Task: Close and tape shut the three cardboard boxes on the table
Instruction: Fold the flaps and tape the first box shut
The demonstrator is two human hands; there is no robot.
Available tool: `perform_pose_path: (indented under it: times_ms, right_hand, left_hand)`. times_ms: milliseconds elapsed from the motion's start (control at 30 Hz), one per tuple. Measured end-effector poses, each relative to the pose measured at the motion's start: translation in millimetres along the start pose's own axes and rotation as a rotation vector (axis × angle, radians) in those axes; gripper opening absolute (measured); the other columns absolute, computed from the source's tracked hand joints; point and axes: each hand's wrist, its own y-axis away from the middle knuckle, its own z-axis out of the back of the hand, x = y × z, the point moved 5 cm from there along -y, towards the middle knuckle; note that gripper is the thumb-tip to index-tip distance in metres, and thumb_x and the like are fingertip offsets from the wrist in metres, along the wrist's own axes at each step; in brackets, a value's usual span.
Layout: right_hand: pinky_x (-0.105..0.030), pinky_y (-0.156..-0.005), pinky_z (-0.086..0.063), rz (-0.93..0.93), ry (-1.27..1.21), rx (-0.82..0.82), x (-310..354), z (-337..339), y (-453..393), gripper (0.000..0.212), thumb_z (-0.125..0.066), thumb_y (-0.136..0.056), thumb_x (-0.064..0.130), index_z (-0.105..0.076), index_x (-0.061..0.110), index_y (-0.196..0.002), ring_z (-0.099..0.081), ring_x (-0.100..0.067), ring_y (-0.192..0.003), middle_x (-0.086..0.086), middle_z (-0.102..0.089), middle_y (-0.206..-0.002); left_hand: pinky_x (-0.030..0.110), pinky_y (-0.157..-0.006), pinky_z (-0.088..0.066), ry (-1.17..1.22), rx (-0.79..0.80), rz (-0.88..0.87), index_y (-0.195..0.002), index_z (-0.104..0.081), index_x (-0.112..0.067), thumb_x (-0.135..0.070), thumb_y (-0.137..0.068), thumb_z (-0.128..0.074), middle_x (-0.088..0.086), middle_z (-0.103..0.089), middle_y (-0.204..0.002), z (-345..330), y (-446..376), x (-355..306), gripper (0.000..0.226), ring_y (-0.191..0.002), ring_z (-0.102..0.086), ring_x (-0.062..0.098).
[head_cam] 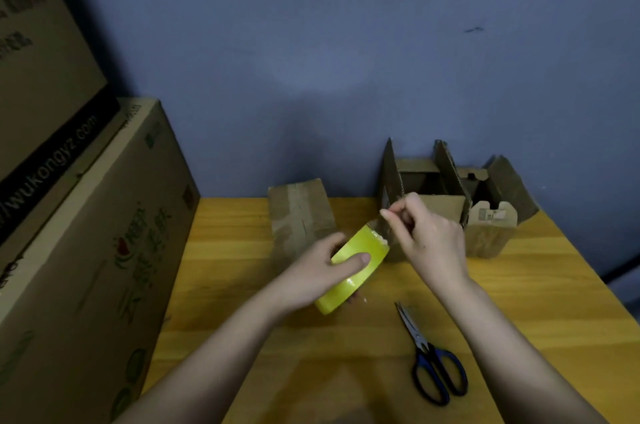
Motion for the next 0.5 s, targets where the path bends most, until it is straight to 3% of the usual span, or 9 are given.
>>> perform_pose_path:
  times_ms: [100, 200, 300, 400, 500]
  right_hand:
    - [-0.022, -0.043, -0.035, 0.088, 0.005, -0.024, 12.8, 3.4, -5.5, 0.029, -0.047, -0.092, 0.040, -0.057, 0.015, -0.083, -0.055, -0.015, -0.049, 0.011, -0.046, -0.060]
    - [-0.020, -0.045, -0.032, 0.100, -0.005, -0.038, 23.7, 8.3, -10.0, 0.027, -0.048, -0.092, 0.038, -0.058, 0.015, -0.083, -0.051, -0.010, -0.050, 0.017, -0.037, -0.065]
    - [-0.025, -0.044, -0.033, 0.012, -0.088, -0.067, 23.8, 16.5, -15.3, 0.023, -0.055, -0.093, 0.036, -0.058, 0.016, -0.085, -0.047, -0.009, -0.050, 0.015, -0.039, -0.062]
    - [-0.029, -0.048, -0.038, -0.134, -0.298, -0.080, 18.7, 24.7, -25.3, 0.015, -0.063, -0.091, 0.029, -0.059, 0.015, -0.084, -0.046, -0.014, -0.054, 0.006, -0.043, -0.059]
    - [-0.027, -0.046, -0.038, 0.012, -0.174, -0.034, 36.3, 28.7, -29.8, 0.017, -0.062, -0.091, 0.032, -0.060, 0.016, -0.084, -0.040, -0.005, -0.050, 0.012, -0.039, -0.058]
  left_hand:
    - [0.047, -0.069, -0.053, -0.264, -0.061, -0.032, -0.095, -0.056, -0.015, -0.050, -0.081, -0.063, 0.016, -0.068, -0.089, 8.0, -4.3, -10.2, 0.038, -0.074, -0.066, 0.033]
    - [0.050, -0.071, -0.054, -0.277, -0.088, 0.006, -0.093, -0.058, -0.015, -0.056, -0.074, -0.060, 0.019, -0.068, -0.089, 10.3, -8.0, -16.9, 0.046, -0.080, -0.067, 0.037]
    - [0.038, -0.059, -0.055, -0.093, -0.069, 0.070, -0.095, -0.058, -0.013, -0.040, -0.088, -0.062, 0.013, -0.069, -0.071, 12.3, -11.3, -20.6, 0.028, -0.060, -0.067, 0.028]
    - [0.027, -0.055, -0.054, 0.135, -0.054, 0.149, -0.100, -0.060, -0.005, -0.032, -0.093, -0.057, 0.009, -0.068, -0.064, 13.8, -12.2, -19.7, 0.028, -0.050, -0.063, 0.017]
    - [0.029, -0.060, -0.050, -0.229, -0.134, 0.096, -0.092, -0.059, -0.011, -0.042, -0.090, -0.058, 0.004, -0.066, -0.067, 18.4, -16.4, -21.7, 0.031, -0.056, -0.062, 0.016]
